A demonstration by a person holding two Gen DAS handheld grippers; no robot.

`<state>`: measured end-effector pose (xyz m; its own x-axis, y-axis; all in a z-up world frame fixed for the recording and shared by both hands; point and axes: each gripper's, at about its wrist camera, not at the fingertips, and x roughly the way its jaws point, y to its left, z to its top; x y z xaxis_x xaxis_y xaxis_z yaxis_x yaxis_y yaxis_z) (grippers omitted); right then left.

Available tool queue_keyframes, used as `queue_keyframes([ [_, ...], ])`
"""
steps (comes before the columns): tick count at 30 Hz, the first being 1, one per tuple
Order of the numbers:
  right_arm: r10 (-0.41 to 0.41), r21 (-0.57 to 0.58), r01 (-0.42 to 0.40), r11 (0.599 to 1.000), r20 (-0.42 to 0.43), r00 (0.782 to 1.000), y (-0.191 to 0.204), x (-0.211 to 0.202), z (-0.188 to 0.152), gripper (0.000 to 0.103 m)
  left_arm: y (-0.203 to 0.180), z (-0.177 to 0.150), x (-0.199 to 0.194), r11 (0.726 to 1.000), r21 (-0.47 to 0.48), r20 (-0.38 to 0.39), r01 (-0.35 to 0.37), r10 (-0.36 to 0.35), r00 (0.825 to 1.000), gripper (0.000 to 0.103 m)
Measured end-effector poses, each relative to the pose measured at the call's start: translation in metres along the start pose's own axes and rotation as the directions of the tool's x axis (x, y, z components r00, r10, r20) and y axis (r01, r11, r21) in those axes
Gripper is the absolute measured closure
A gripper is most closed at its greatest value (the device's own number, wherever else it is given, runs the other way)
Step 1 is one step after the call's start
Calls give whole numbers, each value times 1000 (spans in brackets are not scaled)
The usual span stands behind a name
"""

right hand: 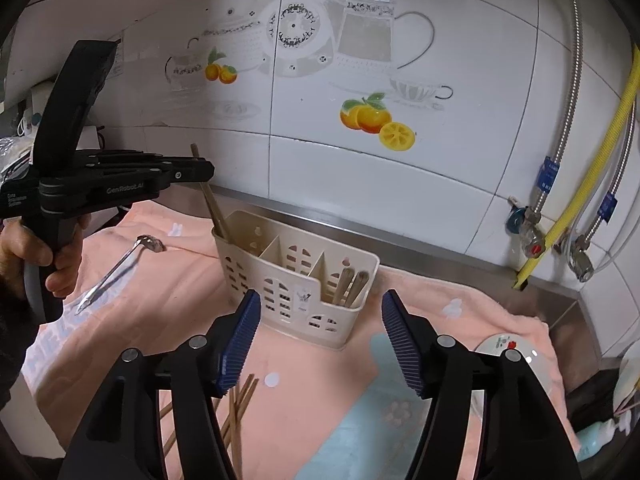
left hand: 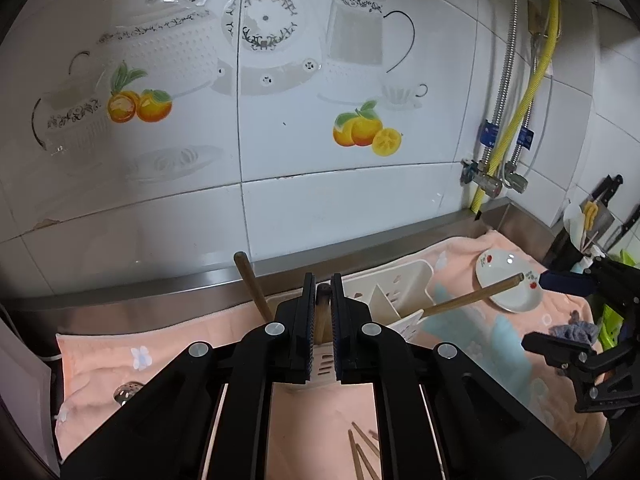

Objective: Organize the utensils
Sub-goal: 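Withdraw both open grippers from the holder toward the loose chopsticks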

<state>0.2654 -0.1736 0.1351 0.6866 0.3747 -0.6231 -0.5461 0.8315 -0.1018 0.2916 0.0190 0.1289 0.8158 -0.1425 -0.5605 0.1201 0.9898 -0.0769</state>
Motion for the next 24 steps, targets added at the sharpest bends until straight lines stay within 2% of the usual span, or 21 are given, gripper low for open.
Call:
queue_keyframes([
  [3,5,7,-5,1000,5,1000,2,-2,-5,35,2,-2,0,1000,-8,-3,-3,3,1000,89],
  [5,8,14,-8,1000,12,1000,3,-5,-8,30,3,-4,-2,1000,-11,2,-9,9,1000,75],
  [14,18,53,-20,998,37,999,10,-18,-28,20,3,-16,-25,1000,-26,36,-6,7,999,50],
  [24,45,108,-48,993,29,999,15,-26,-68,17,-4,-52,-57,999,-43,66,-9,12,998,14],
])
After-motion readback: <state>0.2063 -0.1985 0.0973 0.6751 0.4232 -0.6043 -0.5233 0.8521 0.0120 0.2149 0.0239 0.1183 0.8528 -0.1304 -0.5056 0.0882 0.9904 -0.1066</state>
